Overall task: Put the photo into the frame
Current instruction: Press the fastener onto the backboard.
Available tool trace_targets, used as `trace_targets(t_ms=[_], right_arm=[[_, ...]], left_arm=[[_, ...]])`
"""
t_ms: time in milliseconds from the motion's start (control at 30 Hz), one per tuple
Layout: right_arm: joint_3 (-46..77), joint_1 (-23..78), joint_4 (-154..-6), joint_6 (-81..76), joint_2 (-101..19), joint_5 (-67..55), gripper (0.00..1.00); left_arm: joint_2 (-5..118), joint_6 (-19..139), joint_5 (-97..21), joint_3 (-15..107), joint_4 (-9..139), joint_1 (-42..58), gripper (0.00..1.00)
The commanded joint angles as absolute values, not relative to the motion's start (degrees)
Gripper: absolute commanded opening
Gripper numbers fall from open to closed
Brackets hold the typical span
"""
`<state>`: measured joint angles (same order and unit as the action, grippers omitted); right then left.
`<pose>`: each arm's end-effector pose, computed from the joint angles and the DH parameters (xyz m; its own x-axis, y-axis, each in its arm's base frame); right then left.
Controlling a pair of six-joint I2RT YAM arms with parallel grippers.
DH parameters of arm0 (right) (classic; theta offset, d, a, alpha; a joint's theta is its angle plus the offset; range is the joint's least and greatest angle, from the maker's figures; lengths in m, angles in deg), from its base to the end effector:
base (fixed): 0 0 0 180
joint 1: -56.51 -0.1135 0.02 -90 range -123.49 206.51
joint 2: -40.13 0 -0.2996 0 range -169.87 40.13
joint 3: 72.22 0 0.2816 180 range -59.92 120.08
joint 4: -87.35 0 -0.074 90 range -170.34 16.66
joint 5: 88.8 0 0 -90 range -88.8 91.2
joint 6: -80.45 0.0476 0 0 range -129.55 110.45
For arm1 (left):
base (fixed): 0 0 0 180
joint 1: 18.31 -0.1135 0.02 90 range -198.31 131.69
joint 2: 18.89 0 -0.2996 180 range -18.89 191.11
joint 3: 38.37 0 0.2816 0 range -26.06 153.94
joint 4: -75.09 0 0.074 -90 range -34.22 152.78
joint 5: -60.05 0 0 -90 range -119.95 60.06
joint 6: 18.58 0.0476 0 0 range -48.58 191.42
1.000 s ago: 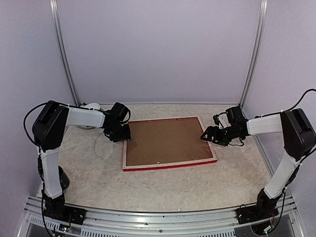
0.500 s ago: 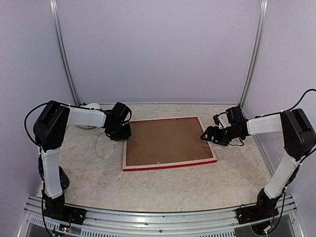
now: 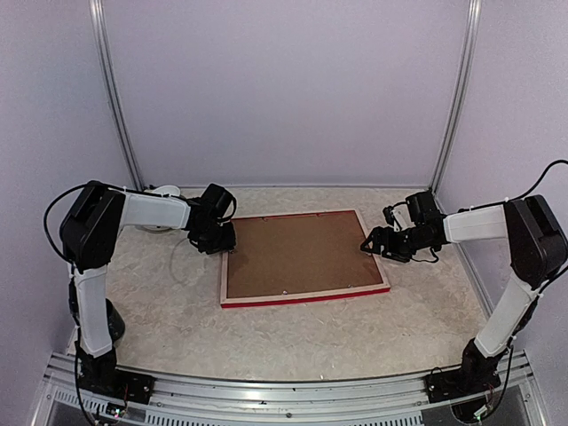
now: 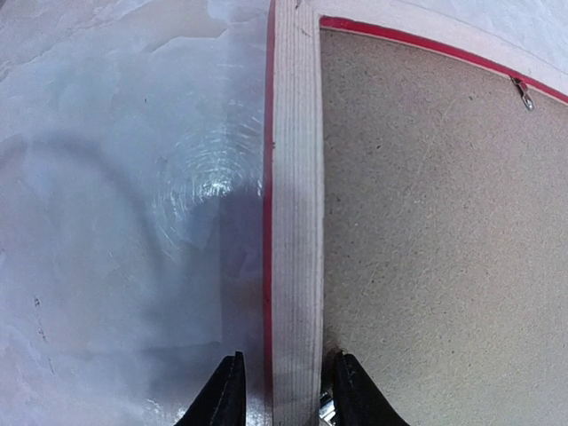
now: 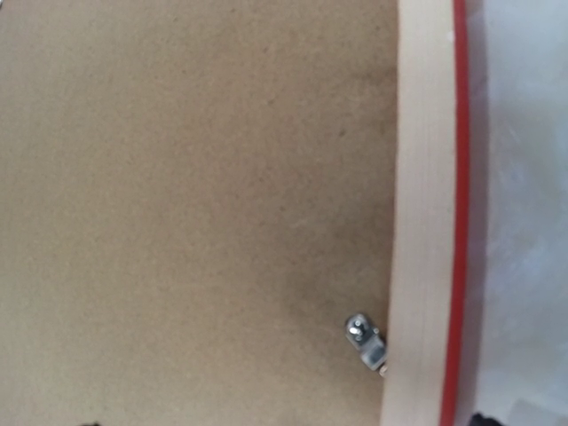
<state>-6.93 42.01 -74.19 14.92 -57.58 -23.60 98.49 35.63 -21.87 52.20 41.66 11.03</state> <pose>0.3550 0.1124 0.1685 -0.8839 0.1598 -0.4395 -0.1290 0.8201 0.5575 0.4123 -0.2241 0.1474 -0.8620 -0.1797 -0.4740 -0.0984 0.9766 -0.1913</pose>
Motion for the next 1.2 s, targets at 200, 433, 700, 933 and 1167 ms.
trace_targets(t_ms=[200, 433, 700, 933, 1167], right_arm=[[-6.39, 41.61, -74.37, 14.7, -57.86, -23.3, 0.89], [-6.31, 41.57, -74.47, 14.57, -57.87, -23.33, 0.89], [-6.4, 41.57, -74.54, 14.6, -57.82, -23.37, 0.89], [-6.35, 41.57, -74.6, 14.63, -57.95, -23.5, 0.89], [-6.02, 41.57, -73.84, 14.62, -56.72, -22.88, 0.9]], left_arm=[[96.63, 35.98, -22.35, 51.97, 40.05, 12.16, 0.34], [97.28, 35.65, -22.03, 52.04, 39.35, 12.27, 0.34], [97.74, 35.47, -21.46, 51.75, 39.18, 11.92, 0.22], [97.59, 35.67, -21.82, 51.87, 39.62, 11.92, 0.2], [94.9, 37.14, -18.78, 53.97, 38.51, 12.01, 0.6]])
